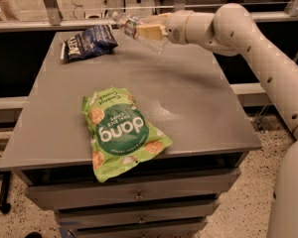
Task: Move water bottle near blue chip bag
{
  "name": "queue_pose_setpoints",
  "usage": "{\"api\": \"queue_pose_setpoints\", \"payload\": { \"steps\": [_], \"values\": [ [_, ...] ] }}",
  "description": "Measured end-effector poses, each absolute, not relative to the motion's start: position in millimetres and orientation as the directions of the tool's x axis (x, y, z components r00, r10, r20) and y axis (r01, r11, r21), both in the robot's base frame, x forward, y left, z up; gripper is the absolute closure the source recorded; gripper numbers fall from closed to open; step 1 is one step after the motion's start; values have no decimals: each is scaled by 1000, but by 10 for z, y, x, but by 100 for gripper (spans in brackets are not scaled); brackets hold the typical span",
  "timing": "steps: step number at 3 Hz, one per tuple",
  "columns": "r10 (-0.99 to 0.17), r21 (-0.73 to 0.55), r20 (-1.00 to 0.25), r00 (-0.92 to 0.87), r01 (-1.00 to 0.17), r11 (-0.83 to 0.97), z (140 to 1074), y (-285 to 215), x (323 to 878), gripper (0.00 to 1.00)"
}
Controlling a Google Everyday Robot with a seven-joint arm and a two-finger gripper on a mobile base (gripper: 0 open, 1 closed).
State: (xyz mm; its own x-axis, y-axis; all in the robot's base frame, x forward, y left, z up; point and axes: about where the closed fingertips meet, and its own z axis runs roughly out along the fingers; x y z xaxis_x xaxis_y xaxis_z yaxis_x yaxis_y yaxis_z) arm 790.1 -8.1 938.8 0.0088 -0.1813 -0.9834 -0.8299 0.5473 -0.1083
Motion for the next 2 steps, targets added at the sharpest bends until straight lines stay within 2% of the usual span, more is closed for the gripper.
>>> {"api": "queue_pose_setpoints", "payload": {
  "steps": [2],
  "values": [
    [-261, -118, -965, 21, -924, 363, 9164, 456, 7583, 100]
  ]
}}
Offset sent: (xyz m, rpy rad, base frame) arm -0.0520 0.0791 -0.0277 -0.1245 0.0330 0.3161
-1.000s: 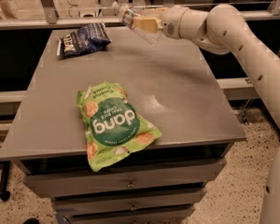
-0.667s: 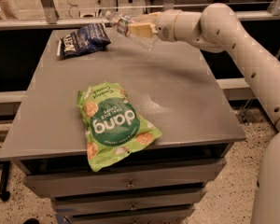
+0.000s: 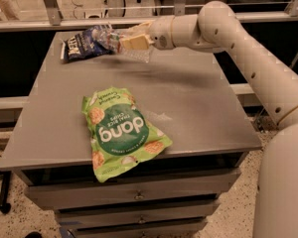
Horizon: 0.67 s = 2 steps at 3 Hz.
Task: Move water bottle near blue chip bag
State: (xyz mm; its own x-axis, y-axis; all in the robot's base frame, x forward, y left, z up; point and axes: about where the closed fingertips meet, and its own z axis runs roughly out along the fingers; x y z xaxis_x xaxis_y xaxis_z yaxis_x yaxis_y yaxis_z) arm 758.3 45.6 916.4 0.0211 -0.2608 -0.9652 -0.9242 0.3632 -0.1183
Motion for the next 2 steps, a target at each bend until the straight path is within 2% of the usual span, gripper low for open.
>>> {"api": "queue_pose_setpoints", "payload": {
  "steps": [2],
  "values": [
    [-289, -130, -956, 58, -963, 237, 9103, 784, 7389, 100]
  ]
}}
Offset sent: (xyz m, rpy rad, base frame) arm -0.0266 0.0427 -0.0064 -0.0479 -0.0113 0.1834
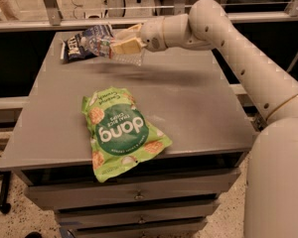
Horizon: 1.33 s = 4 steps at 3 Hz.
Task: Move water bottle near blue chip bag
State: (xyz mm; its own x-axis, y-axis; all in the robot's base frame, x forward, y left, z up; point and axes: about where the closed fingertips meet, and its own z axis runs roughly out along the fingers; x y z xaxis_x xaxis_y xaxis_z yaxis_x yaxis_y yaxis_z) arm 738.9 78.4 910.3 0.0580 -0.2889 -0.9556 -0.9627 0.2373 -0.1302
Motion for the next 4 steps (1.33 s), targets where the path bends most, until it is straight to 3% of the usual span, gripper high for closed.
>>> {"api": "queue_pose_setpoints", "payload": {
  "steps": [2, 4],
  "values": [
    [-311, -159, -944, 107, -976, 148, 9015, 1049, 7370, 100],
    [-339, -206, -927, 161, -973, 100, 8945, 1134, 7488, 60]
  ]
}}
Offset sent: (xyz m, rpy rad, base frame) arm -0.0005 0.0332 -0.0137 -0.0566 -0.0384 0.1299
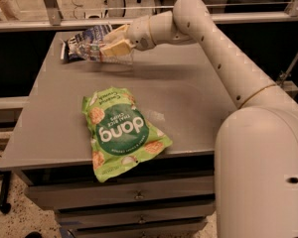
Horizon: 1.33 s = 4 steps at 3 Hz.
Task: Move water bottle near blue chip bag
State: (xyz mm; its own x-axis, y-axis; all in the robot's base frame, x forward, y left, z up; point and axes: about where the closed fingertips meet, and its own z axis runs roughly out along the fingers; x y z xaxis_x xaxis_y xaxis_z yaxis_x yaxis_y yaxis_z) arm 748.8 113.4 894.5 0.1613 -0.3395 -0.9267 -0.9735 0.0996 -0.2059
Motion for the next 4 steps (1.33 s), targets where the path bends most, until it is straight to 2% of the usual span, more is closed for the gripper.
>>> {"api": "queue_pose_setpoints", "payload": {
  "steps": [2, 3, 4],
  "values": [
    [-342, -253, -917, 205, -962, 100, 8960, 1154, 7676, 13],
    [-351, -263, -911, 217, -961, 89, 8955, 1154, 7693, 0],
    [-353, -263, -910, 216, -961, 89, 8949, 1151, 7696, 0]
  ]
}}
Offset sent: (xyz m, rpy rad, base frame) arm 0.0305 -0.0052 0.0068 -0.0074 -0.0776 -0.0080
